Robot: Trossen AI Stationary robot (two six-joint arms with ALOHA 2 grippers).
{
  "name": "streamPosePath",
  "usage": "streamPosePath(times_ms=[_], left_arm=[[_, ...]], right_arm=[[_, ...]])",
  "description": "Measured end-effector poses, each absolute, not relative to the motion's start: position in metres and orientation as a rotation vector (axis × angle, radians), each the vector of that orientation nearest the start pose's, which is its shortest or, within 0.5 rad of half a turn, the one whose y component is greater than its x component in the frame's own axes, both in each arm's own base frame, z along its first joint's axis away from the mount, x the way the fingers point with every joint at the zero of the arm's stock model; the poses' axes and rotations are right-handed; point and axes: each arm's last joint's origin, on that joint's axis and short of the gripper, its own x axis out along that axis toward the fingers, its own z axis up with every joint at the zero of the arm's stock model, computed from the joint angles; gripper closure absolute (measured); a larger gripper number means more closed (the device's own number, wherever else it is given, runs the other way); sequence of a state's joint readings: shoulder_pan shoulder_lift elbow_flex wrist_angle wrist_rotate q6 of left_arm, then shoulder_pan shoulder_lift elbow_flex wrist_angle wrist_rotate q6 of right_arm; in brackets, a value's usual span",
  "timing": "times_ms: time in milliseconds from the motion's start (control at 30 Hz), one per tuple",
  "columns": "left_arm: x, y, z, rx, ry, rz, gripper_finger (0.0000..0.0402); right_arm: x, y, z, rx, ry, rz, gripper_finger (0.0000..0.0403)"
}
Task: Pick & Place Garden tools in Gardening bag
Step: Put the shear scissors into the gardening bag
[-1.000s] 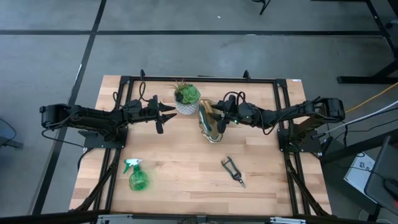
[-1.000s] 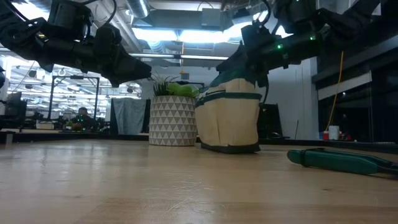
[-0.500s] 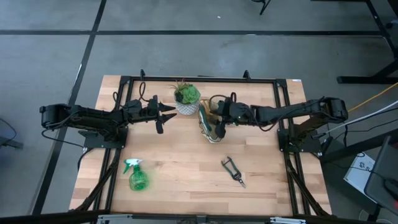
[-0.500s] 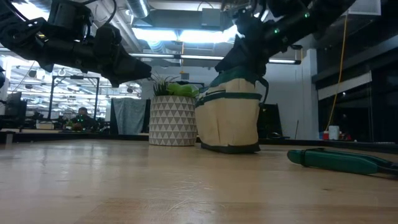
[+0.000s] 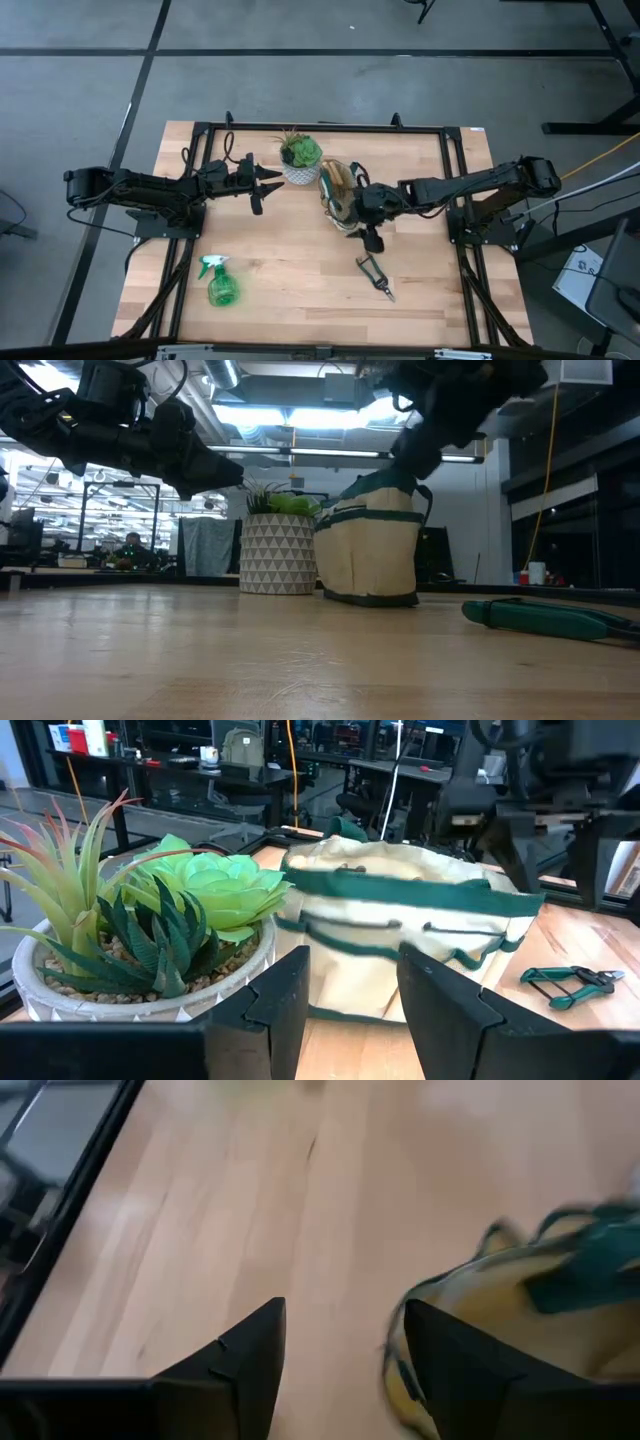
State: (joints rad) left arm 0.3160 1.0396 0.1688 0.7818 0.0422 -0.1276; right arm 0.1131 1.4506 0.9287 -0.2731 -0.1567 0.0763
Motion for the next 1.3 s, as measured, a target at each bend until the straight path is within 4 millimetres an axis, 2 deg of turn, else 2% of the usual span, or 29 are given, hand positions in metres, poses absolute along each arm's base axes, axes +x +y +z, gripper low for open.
streamPosePath(times_ms=[300, 500, 667, 800, 1200, 1300], left_arm=[[0.177, 0.057, 0.174, -0.143, 0.07, 0.279, 0.0253], [0.177, 0.057, 0.174, -0.142, 0.07, 0.279, 0.0253], [0.177, 0.057, 0.174, -0.143, 0.07, 0.279, 0.0253], [0.177, 0.057, 0.174, -0.143, 0.07, 0.279, 0.0253], [0.177, 0.057, 0.174, -0.143, 0.07, 0.279, 0.0253], [0.177, 0.057, 0.174, -0.142, 0.07, 0.279, 0.0253]], right_arm=[[0.28, 0.065, 0.218, 0.16, 0.976, 0.247, 0.0194], [0.273, 0.083, 0.216, 0.148, 1.017, 0.291, 0.0194], [0.268, 0.091, 0.215, 0.128, 1.041, 0.316, 0.0194], [0.271, 0.091, 0.216, 0.095, 1.006, 0.308, 0.0194], [0.28, 0.071, 0.219, -0.049, 0.904, 0.059, 0.0194], [0.285, 0.071, 0.229, -0.084, 0.862, 0.016, 0.0194]])
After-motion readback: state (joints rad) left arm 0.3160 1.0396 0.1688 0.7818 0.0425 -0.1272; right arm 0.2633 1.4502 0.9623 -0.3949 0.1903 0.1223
